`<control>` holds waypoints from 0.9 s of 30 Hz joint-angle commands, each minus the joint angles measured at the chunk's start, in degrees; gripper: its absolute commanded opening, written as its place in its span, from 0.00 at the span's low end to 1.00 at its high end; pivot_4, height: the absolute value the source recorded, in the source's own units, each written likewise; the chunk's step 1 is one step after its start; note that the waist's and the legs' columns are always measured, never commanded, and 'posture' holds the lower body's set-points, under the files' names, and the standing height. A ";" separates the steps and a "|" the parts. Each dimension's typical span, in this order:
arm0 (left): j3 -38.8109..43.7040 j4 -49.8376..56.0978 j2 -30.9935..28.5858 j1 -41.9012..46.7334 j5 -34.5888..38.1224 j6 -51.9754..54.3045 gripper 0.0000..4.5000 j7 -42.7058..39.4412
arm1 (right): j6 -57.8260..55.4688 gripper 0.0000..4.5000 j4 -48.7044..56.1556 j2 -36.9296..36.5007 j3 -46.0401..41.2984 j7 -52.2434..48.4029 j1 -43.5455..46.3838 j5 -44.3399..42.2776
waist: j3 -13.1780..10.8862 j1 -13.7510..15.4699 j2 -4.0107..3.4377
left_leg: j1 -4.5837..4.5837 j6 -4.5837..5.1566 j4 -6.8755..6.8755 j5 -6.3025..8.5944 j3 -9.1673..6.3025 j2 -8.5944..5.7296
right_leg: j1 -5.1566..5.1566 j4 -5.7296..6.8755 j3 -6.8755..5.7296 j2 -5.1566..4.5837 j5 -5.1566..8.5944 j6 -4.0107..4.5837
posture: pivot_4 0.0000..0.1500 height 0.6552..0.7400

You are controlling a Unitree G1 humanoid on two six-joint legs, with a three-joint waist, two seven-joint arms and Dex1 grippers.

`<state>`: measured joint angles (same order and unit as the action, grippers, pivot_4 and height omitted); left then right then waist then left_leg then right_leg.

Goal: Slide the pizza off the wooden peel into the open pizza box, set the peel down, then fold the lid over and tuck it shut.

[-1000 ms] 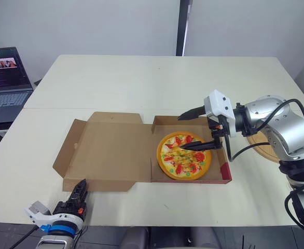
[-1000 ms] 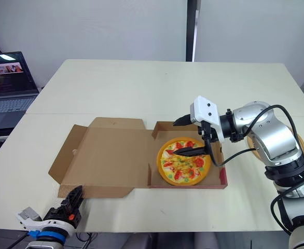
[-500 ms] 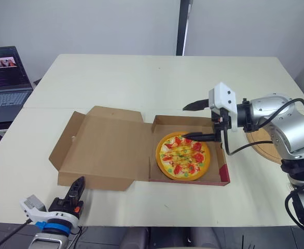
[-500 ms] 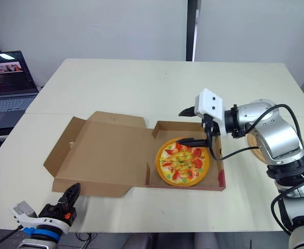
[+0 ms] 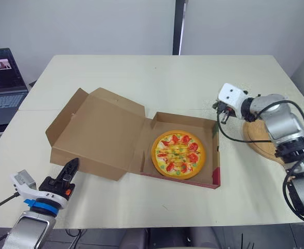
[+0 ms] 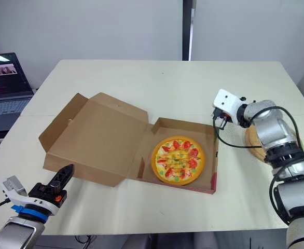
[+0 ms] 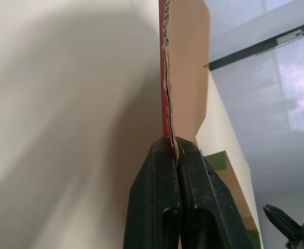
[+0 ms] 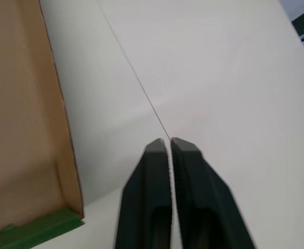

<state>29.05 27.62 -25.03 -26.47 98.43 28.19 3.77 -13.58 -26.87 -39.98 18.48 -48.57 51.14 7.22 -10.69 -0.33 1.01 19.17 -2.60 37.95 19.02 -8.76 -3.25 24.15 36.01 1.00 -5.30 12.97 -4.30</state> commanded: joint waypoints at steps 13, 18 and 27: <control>-0.84 -16.89 -18.69 23.03 -9.13 12.51 0.00 -16.27 | 5.26 0.00 4.78 -4.84 -0.08 -21.59 -4.61 -2.16 | -0.01 0.16 -0.02 | 0.10 -0.02 0.00 0.00 -0.20 -0.02 | 0.04 0.01 -0.09 0.06 -0.05 0.04 | 1.00 1.00; -7.15 -25.62 -23.52 35.77 -19.29 16.60 0.00 -27.42 | 0.37 0.00 15.23 -7.35 -1.76 -26.81 -10.72 -6.13 | -0.01 0.05 -0.04 | 0.13 -0.02 0.01 0.00 -0.31 -0.03 | 0.05 0.02 -0.15 0.10 -0.06 0.03 | 1.00 1.00; -15.50 -37.05 -26.25 57.44 -34.80 19.24 0.00 -46.28 | -11.67 0.00 30.89 -8.21 -5.70 -26.18 -18.84 -12.33 | -0.02 -0.13 -0.05 | 0.30 -0.05 0.05 0.00 -0.40 -0.06 | 0.22 0.03 -0.18 0.09 -0.15 0.00 | 1.00 1.00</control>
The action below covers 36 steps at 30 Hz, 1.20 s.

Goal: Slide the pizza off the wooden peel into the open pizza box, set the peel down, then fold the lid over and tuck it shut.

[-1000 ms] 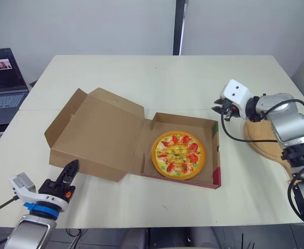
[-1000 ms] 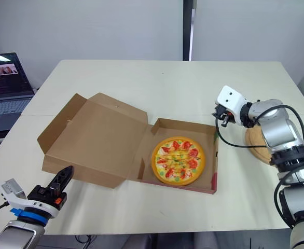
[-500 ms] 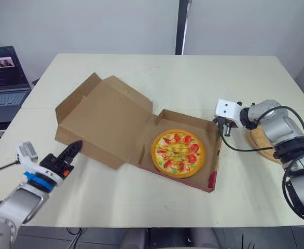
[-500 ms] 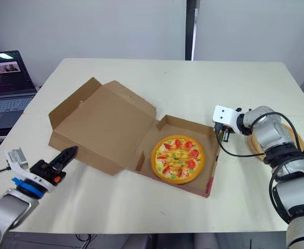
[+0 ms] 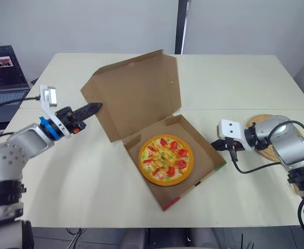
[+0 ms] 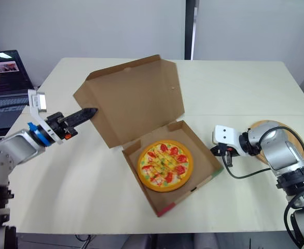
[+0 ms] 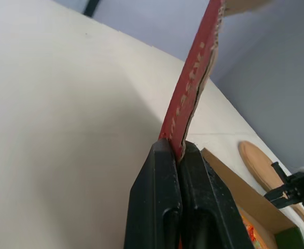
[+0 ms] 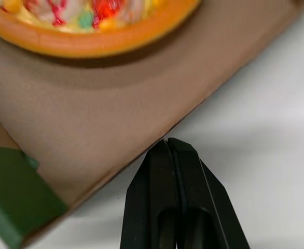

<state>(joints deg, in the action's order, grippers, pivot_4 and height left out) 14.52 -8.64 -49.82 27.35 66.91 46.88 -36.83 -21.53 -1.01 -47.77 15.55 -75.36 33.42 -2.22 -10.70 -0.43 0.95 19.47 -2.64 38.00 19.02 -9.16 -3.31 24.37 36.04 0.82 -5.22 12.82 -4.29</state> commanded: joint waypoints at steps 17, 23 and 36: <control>-1.82 -3.09 -0.05 15.00 -14.45 2.72 0.00 -19.47 | -18.34 0.00 19.63 -0.06 -7.68 9.03 -11.29 -11.47 | 0.00 -0.74 0.00 | 1.08 -0.07 0.63 0.00 -0.01 -0.05 | 0.95 0.13 -0.03 -0.02 -0.42 -0.01 | 1.00 1.00; -1.29 -1.10 1.08 13.25 -16.80 1.47 0.00 -20.36 | -20.50 0.00 21.62 0.54 -8.43 12.18 -12.94 -13.83 | 0.00 -1.07 0.01 | 1.18 -0.06 0.85 0.00 -0.03 -0.06 | 0.94 0.16 -0.01 0.00 -0.55 -0.07 | 1.00 1.00; -0.27 -0.02 2.16 12.03 -18.40 0.98 0.00 -21.43 | -16.90 0.53 7.67 9.42 -19.77 27.17 0.81 -15.96 | 0.00 -1.18 0.00 | 1.15 -0.07 0.92 -0.02 0.03 -0.06 | 0.98 0.26 0.04 0.01 -0.64 0.00 | 1.00 1.00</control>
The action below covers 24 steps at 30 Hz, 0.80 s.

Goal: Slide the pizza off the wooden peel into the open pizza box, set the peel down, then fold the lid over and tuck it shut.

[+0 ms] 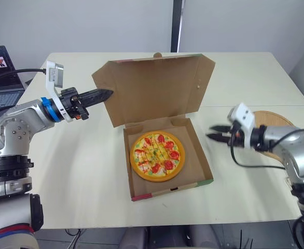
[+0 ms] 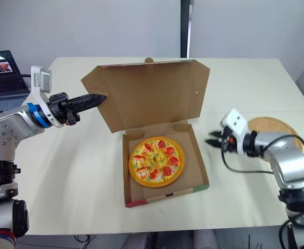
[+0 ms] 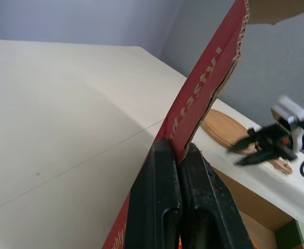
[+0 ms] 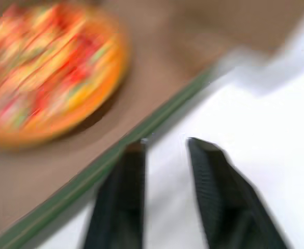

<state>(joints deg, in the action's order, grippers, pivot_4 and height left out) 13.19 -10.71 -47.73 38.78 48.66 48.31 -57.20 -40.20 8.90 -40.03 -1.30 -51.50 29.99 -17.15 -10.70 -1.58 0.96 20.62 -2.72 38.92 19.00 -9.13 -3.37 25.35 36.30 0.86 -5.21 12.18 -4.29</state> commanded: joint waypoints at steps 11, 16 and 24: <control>1.07 3.42 0.91 1.64 -0.38 0.77 0.00 0.22 | 1.07 0.67 -10.88 9.43 -2.21 6.43 15.32 -3.52 | 0.00 -0.08 0.00 | 0.07 -0.01 0.01 0.00 -0.04 -0.02 | 0.09 0.10 -0.01 -0.01 -0.01 0.01 | 1.00 1.00; 1.12 2.97 0.85 1.69 -0.78 0.53 0.00 0.04 | 1.66 0.58 -11.57 10.24 -1.32 6.16 15.60 -3.21 | 0.00 -0.10 0.00 | 0.08 -0.01 0.02 0.00 -0.01 -0.03 | 0.13 0.20 0.02 -0.02 -0.01 0.01 | 1.00 1.00; 1.02 1.60 1.24 1.85 -2.10 -0.64 0.00 -0.27 | 2.00 0.01 -10.85 10.13 -1.40 6.50 15.21 -3.22 | 0.01 -0.15 0.00 | 0.09 -0.08 0.04 -0.05 0.07 -0.03 | 0.32 0.49 0.08 -0.02 0.00 0.02 | 1.00 1.00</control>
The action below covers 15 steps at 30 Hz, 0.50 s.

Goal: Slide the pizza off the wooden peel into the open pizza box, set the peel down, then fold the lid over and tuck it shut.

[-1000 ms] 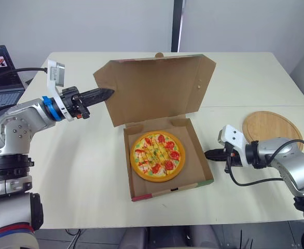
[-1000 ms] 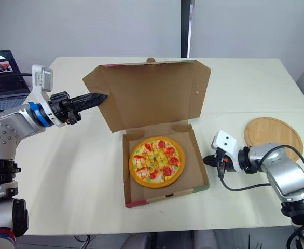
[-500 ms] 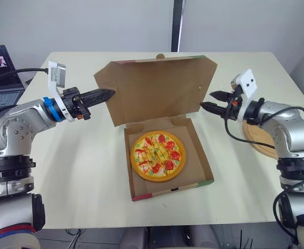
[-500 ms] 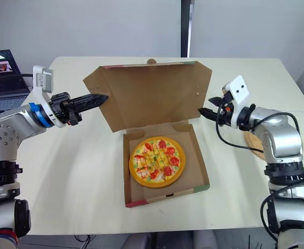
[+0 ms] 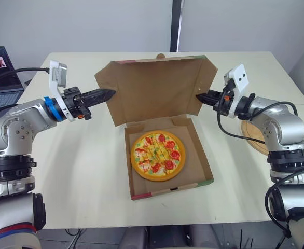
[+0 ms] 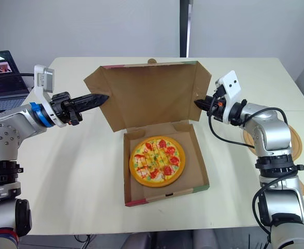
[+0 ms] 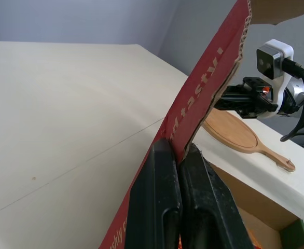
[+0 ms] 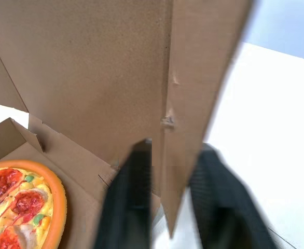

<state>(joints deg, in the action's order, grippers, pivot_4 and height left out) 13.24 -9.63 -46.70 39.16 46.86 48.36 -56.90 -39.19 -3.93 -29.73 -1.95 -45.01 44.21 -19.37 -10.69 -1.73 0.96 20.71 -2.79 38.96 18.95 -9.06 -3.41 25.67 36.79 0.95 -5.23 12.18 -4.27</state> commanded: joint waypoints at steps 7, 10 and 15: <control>-0.74 -1.13 3.12 4.51 -4.13 -3.56 0.00 0.79 | 0.27 0.01 3.76 0.36 -1.39 3.27 0.15 -0.55 | 0.00 0.02 0.00 | 0.02 -0.02 0.03 -0.02 -0.01 -0.01 | 0.02 0.06 -0.01 0.00 0.00 0.00 | 1.00 1.00; -2.65 -2.44 5.34 6.77 -7.38 -5.80 0.00 1.85 | 0.18 0.01 5.08 0.79 -1.86 6.18 -0.45 -0.03 | 0.00 -0.01 0.00 | 0.06 -0.03 0.04 -0.02 0.01 -0.01 | 0.07 0.07 0.00 0.00 0.00 0.00 | 1.00 1.00; -5.83 -5.61 11.06 11.93 -12.78 -9.90 0.00 4.67 | -0.07 0.01 6.79 1.21 -2.54 12.35 -1.36 1.86 | 0.00 0.02 0.00 | 0.11 -0.05 0.09 -0.04 0.03 -0.04 | 0.12 0.10 0.02 -0.02 -0.01 0.01 | 1.00 1.00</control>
<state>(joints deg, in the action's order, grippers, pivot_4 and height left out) 8.66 -16.14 -36.76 48.73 34.99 40.47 -52.60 -40.32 -0.66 -28.76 -3.26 -34.11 42.04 -17.37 -10.69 -1.71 0.96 20.83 -2.84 39.05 18.92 -9.01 -3.45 25.80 36.89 0.97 -5.25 12.17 -4.26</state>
